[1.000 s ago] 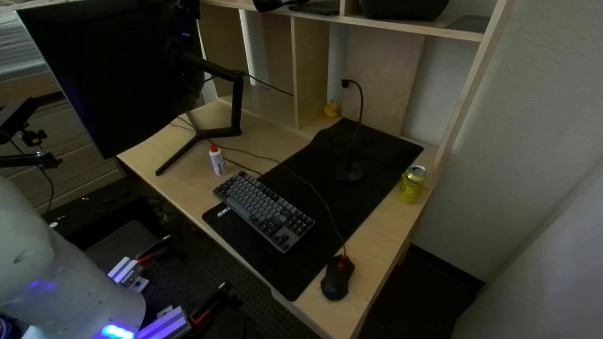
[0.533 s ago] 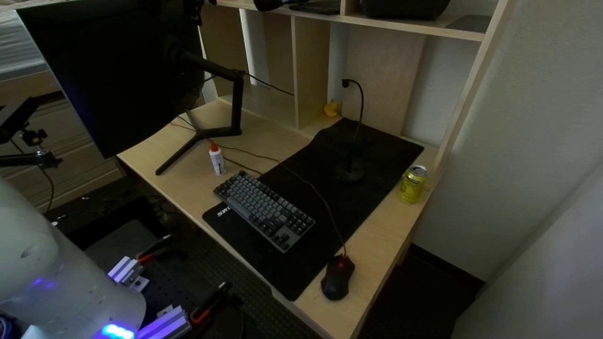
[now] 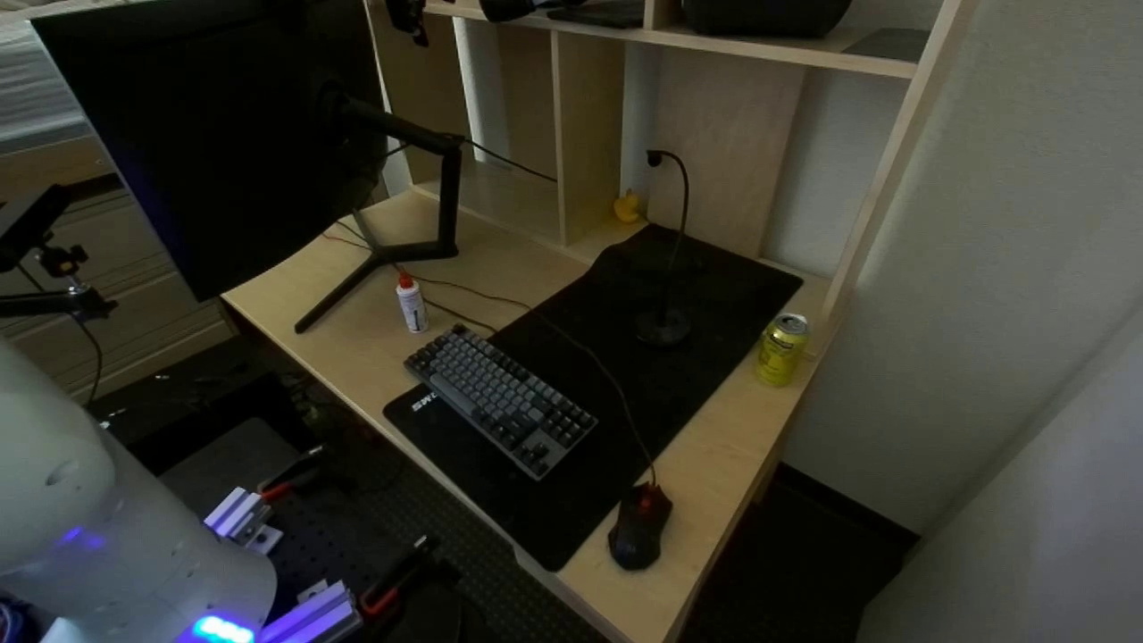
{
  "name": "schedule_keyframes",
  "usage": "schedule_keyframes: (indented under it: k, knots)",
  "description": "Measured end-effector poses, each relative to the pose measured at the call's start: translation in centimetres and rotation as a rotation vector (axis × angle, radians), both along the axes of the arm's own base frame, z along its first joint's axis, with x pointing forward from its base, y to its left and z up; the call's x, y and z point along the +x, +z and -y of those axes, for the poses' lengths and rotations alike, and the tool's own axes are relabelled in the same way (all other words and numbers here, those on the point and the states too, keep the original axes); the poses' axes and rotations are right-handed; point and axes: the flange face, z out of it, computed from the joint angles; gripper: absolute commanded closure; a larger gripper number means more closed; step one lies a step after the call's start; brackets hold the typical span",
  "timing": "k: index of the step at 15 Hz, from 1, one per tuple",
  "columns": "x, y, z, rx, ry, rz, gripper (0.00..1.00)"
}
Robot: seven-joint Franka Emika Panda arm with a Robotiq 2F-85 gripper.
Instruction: Remove the headsets from the top shelf on the left and place them on the desk
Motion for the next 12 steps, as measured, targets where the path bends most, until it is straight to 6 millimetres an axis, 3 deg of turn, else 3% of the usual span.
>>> schedule_keyframes:
  k: [3,5,12]
  knots:
    - [3.8,0.8,0.0,0.007,-0.101,0.092,0.00]
    - [5.4,0.9,-0.2,0.027,-0.124,0.104,0.00]
    - [6.3,1.1,-0.5,0.040,-0.132,0.134,0.00]
